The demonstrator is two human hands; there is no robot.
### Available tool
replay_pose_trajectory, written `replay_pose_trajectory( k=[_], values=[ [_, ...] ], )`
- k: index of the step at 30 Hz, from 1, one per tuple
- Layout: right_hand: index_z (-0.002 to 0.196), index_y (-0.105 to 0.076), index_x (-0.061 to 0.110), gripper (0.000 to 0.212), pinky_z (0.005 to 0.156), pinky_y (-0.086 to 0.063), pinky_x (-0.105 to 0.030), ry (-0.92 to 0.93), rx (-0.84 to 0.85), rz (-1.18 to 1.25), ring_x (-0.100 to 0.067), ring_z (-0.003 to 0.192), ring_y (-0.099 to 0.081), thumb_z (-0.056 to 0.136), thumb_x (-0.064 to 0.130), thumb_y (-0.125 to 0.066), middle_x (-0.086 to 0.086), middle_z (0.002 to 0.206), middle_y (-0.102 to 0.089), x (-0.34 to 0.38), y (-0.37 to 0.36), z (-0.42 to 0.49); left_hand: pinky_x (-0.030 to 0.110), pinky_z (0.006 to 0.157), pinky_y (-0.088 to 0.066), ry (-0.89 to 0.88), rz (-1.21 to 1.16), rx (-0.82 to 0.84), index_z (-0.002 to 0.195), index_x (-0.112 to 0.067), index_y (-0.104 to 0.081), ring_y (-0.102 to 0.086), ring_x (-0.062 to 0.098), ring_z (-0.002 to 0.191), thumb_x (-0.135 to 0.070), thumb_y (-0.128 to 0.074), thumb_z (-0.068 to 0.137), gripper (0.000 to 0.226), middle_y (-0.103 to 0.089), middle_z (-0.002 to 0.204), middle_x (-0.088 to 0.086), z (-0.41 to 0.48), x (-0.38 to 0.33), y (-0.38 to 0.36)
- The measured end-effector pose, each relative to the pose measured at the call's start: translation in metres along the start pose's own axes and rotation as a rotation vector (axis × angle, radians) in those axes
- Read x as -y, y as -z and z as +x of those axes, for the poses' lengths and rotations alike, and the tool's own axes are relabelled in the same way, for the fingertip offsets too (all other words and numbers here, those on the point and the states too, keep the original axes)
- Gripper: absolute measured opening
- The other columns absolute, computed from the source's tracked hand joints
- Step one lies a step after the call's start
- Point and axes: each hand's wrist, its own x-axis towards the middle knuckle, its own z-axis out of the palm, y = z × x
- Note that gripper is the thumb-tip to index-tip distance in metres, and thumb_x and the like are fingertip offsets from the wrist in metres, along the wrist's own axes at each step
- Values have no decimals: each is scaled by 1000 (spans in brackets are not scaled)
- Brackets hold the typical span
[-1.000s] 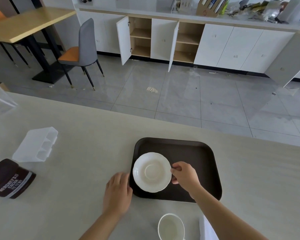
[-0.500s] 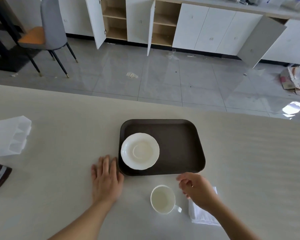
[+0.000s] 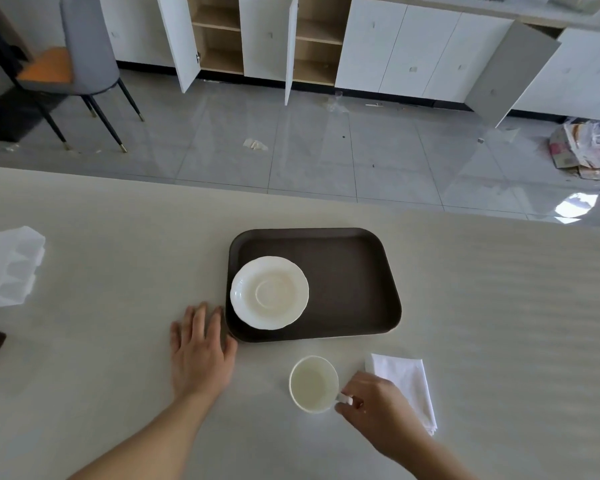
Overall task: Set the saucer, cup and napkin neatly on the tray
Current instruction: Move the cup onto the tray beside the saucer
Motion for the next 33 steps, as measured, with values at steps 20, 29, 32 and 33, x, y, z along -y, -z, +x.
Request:
replay_pose_trajectory(
  k=[20,29,32,33],
  values=[
    [97,-80,16,12,62,-51,-26,-17,-452,156,-15,71,-61,86,20,-76,1,81,-66,-31,55,107,55,116,-23,-1,3,-42,131,-10,-57,-36,36,139,-34,-35,85,56,-47,146,17,-1,1,-6],
    [103,-78,23,15,74,-54,-32,-117,-379,363,-18,82,-64,90,24,-72,3,87,-66,-37,45,151,55,116,-24,-1,-6,-54,131,-11,-57,-36,35,140,-34,-35,86,56,-47,146,16,1,1,-6],
    [106,-77,28,18,83,-58,-40,-139,-343,450,-22,86,-68,91,21,-70,2,89,-68,-40,46,156,55,116,-24,-1,-5,-47,132,-11,-56,-36,35,140,-34,-35,85,56,-47,146,16,1,2,-8],
    [107,-76,29,20,85,-59,-42,-144,-340,472,-21,86,-69,92,19,-69,2,90,-68,-41,46,158,55,116,-24,0,-3,-45,132,-11,-56,-36,35,140,-33,-35,86,55,-47,146,16,2,2,-8]
  ],
)
